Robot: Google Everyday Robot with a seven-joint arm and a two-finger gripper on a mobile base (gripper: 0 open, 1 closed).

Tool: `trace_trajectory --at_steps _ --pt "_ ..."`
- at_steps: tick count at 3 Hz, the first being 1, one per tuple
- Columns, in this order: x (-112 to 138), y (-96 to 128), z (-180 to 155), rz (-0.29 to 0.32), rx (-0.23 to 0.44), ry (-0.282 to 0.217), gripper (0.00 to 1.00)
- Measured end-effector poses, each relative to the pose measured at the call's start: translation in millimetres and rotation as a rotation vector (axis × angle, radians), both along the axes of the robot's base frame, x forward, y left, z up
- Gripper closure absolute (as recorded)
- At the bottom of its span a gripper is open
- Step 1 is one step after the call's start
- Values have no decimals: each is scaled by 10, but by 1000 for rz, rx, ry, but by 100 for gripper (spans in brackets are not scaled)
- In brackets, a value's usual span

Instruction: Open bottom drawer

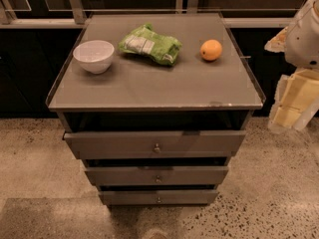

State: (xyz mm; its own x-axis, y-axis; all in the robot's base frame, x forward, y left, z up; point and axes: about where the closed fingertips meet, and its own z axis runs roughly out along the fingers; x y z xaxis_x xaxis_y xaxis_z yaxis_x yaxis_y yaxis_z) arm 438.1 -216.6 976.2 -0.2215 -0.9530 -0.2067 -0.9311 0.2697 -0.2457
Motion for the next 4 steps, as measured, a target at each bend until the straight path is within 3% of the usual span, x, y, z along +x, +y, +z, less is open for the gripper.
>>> trace_trajectory --at_steps 1,2,3,4 --pt "-16 -10 -15 -4 5 -19 0" --pt "-173 -72 -326 12 72 -30 0" --pt "-427 -43 -1011 41 223 -31 0" --pt "-624 142 -1990 38 438 0 0"
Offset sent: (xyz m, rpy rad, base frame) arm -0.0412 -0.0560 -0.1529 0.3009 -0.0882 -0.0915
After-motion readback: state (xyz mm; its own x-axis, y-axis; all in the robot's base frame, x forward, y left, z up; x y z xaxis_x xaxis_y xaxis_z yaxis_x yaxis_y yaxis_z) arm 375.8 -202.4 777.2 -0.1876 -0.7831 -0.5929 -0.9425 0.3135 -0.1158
